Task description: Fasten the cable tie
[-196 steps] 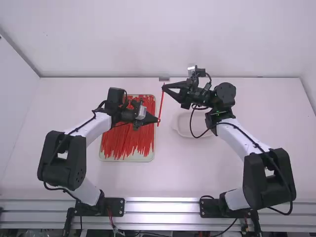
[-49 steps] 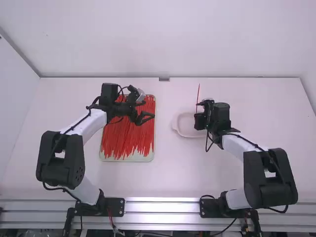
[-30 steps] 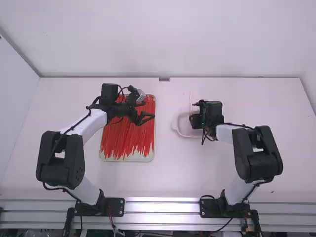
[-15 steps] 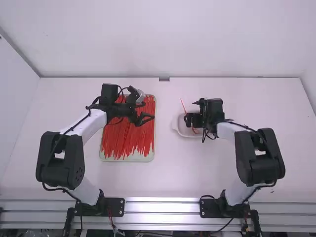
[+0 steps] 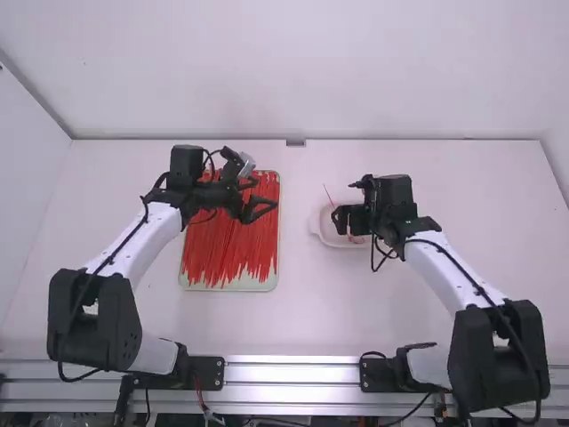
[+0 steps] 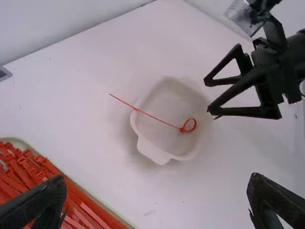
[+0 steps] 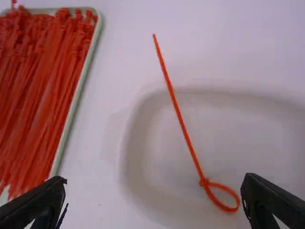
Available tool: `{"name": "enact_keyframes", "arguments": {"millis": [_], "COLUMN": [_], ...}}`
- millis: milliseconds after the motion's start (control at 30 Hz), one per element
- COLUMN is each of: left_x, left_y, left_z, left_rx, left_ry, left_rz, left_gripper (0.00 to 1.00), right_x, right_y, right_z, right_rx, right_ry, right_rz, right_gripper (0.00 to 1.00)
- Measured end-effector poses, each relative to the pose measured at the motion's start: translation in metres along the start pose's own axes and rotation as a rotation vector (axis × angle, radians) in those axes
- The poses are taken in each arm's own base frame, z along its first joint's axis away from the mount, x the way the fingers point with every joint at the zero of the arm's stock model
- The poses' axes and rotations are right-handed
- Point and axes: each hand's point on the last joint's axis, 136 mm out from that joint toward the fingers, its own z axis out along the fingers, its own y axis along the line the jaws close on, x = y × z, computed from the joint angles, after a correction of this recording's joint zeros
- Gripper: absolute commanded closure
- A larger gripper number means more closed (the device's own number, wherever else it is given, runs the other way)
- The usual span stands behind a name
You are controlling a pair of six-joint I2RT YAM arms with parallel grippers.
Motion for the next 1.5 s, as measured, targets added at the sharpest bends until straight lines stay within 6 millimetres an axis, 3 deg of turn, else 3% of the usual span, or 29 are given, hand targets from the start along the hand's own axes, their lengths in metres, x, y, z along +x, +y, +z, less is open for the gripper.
{"name": "enact_keyframes", "arguments": {"millis": [167,267,400,600,700,967,1500], "left_x": [-0.008,-0.009,-0.007,-0.001,0.011,0.051,0.148], "left_y": [0.000,0.011,0.022,0.021,0.017,0.013,0.015], "left_z": [-0.008,-0.022,-0.038,-0.050,-0.057,-0.075,-0.113], "left_rx": [-0.023,-0.089,-0.175,-0.259,-0.311,-0.459,-0.806], "left_ry": [-0.025,-0.053,-0.086,-0.117,-0.119,-0.113,-0.085], "left_rz": [0.002,-0.012,-0.033,-0.069,-0.128,-0.209,-0.241], "left_gripper": [0.05,0.09,0.15,0.24,0.31,0.49,0.84], "right_x": [-0.013,-0.027,-0.028,-0.026,-0.012,0.034,0.127], "right_y": [0.006,-0.011,-0.035,-0.074,-0.088,-0.091,-0.094], "right_z": [-0.013,-0.026,-0.039,-0.062,-0.075,-0.081,-0.065], "right_rx": [-0.001,0.053,0.132,0.275,0.356,0.403,0.414], "right_ry": [-0.059,-0.136,-0.198,-0.293,-0.315,-0.313,-0.316], "right_rz": [-0.032,-0.047,-0.056,-0.030,-0.011,-0.011,-0.014], "right_gripper": [0.06,0.11,0.17,0.26,0.33,0.52,0.87]}}
